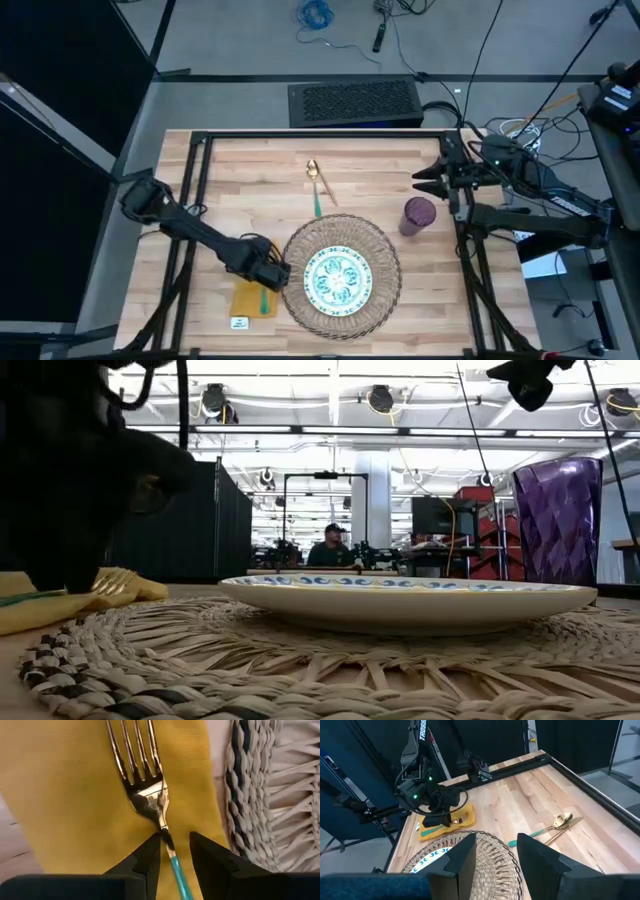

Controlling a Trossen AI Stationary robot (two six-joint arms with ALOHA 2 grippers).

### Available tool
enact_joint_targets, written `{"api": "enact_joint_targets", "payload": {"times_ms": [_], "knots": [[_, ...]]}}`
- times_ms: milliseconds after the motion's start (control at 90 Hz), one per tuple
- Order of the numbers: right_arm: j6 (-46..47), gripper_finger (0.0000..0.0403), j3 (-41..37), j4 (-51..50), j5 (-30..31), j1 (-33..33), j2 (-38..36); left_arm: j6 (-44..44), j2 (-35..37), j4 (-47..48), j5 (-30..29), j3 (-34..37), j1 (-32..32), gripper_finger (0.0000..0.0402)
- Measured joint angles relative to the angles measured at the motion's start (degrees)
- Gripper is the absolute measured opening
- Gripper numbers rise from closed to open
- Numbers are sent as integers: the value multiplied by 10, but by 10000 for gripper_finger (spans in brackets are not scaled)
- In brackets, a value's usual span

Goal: Set table place
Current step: Put the green table fork on top of the folded yellow table napkin

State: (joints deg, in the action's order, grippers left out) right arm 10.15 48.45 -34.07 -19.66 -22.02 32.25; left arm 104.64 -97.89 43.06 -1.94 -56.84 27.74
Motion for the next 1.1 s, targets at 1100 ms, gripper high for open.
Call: {"api": "enact_joint_targets", "payload": {"times_ms": [1100], "knots": [[-20, 130, 0, -54, 0, 0, 0, -83, -7, 105, -26, -98, -32, 1]]}}
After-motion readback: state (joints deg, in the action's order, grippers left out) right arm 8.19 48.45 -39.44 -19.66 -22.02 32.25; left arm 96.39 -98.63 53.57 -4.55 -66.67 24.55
